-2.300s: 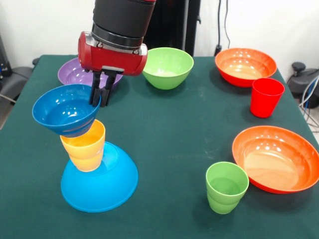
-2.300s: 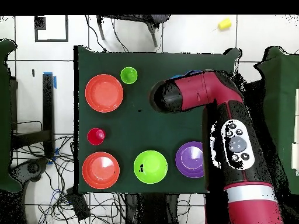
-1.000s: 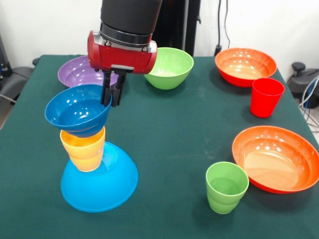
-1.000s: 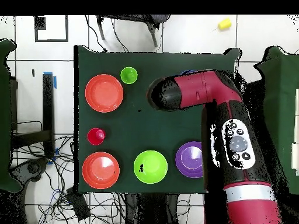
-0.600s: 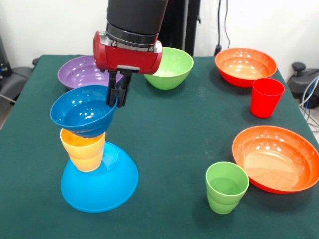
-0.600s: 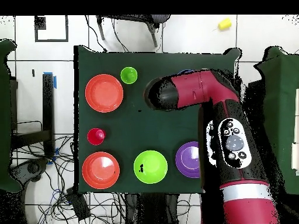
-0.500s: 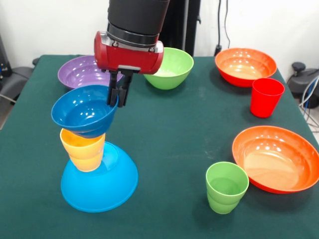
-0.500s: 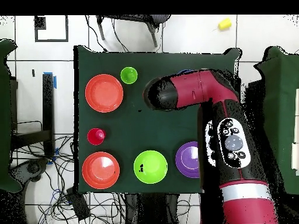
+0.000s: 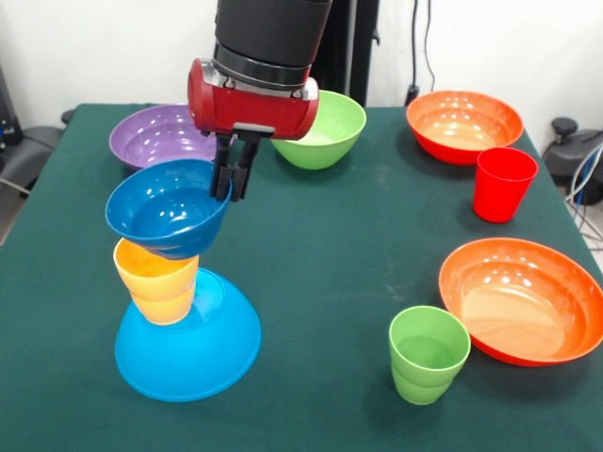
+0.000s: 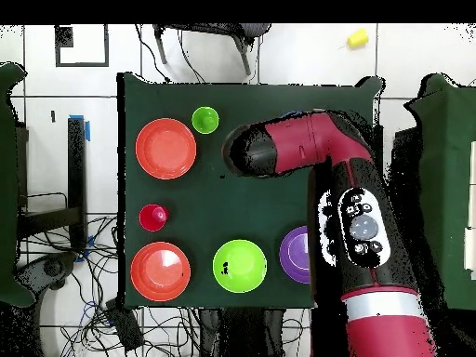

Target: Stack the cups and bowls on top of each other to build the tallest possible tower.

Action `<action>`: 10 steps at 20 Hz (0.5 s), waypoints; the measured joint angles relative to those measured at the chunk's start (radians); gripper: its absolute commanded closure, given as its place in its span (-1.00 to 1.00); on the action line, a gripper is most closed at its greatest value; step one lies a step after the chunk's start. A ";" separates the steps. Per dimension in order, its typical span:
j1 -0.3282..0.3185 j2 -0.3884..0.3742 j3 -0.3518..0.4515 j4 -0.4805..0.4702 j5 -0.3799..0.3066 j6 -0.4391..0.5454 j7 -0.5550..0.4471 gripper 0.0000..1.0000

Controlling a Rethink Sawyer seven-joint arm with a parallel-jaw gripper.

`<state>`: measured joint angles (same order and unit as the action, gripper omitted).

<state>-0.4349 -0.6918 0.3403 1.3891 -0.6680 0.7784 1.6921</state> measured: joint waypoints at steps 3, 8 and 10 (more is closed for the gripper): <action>0.009 0.000 -0.015 0.000 0.000 0.000 0.000 1.00; 0.018 0.000 -0.030 0.000 0.000 0.000 0.000 1.00; 0.021 0.000 -0.035 0.000 0.000 0.000 0.000 1.00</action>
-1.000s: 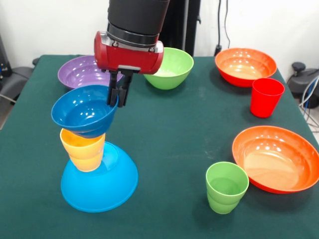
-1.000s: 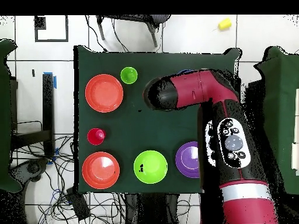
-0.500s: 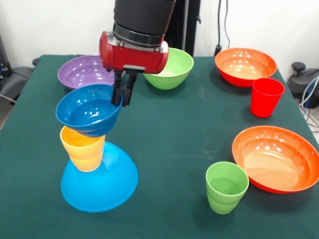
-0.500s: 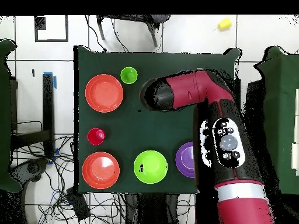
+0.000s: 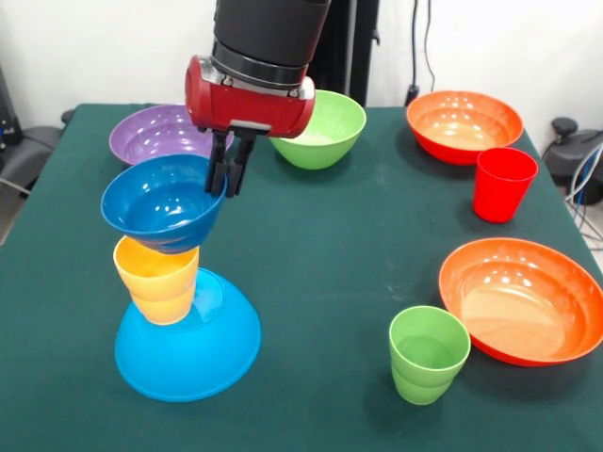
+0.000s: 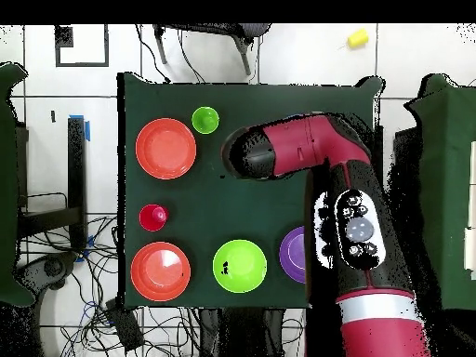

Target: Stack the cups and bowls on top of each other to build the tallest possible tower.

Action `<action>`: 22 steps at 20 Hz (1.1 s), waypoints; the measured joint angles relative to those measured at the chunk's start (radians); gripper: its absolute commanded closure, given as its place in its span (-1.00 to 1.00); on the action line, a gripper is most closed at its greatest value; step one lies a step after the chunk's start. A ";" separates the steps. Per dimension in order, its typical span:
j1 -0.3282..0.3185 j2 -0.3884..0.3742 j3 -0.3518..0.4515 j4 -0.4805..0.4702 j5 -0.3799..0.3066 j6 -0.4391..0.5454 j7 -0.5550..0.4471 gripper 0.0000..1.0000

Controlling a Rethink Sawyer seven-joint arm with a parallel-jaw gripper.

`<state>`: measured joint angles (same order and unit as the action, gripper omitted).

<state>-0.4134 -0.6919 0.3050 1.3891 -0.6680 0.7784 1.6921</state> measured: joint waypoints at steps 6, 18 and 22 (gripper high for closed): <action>0.002 0.000 -0.006 -0.001 0.000 0.000 0.000 1.00; 0.003 0.001 -0.029 -0.003 -0.023 0.000 0.000 1.00; 0.002 0.001 -0.041 -0.003 -0.029 0.000 0.000 1.00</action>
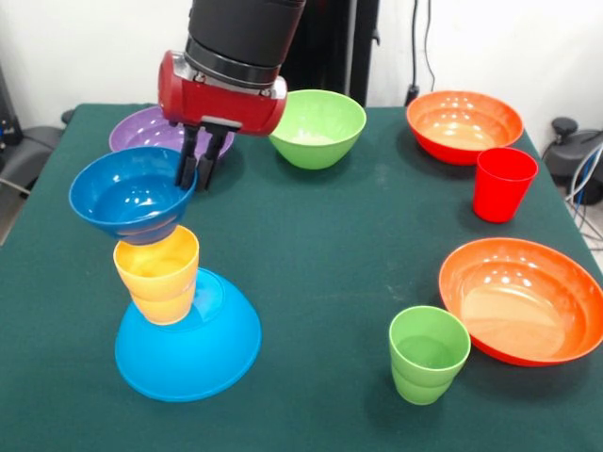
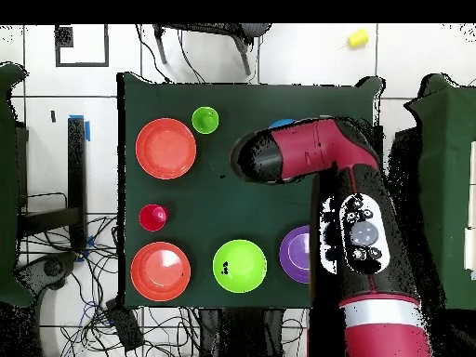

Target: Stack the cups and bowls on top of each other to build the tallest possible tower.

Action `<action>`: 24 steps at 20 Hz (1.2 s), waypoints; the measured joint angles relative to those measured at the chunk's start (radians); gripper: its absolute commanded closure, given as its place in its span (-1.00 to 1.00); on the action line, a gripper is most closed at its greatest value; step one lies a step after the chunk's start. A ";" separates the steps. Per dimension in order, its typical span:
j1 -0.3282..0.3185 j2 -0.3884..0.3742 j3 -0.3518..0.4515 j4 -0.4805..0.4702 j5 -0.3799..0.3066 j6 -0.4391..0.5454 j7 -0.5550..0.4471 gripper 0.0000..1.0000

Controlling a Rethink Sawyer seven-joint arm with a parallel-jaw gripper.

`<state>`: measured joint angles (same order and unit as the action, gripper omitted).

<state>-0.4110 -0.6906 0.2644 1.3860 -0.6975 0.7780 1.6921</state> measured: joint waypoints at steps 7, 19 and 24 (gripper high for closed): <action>0.000 0.000 -0.009 0.000 0.000 -0.025 0.000 1.00; 0.000 0.000 -0.009 0.000 0.000 -0.152 0.000 1.00; 0.000 0.000 -0.009 0.000 0.002 -0.159 0.000 1.00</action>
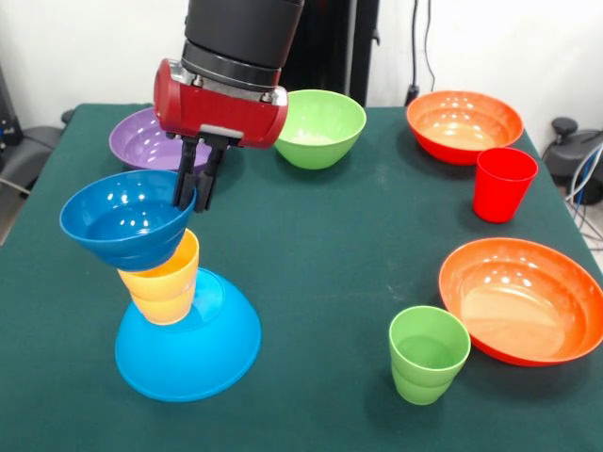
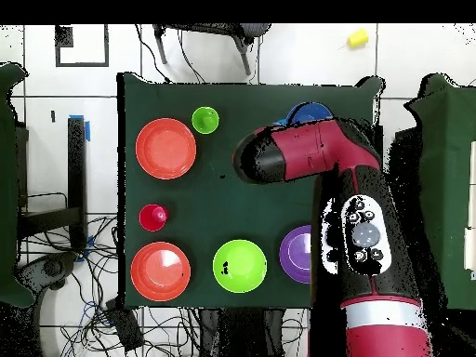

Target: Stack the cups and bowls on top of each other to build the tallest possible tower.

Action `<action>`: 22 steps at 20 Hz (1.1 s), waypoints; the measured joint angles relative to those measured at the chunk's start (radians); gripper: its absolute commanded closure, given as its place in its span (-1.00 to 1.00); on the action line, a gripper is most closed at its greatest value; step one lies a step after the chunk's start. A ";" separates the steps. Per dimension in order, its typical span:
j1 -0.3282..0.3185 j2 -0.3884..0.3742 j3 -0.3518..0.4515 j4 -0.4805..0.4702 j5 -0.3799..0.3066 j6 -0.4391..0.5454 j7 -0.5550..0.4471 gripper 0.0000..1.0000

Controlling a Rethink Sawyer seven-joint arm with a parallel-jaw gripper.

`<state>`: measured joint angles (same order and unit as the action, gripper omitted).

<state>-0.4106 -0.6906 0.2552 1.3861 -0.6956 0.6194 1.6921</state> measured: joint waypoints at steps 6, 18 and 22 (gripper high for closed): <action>0.000 0.000 0.000 0.000 0.017 0.000 0.000 1.00; 0.000 0.000 0.000 0.000 0.057 0.007 0.000 -1.00; 0.000 0.000 -0.003 0.000 0.058 0.031 0.000 -1.00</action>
<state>-0.4105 -0.6906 0.2522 1.3860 -0.6379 0.6503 1.6921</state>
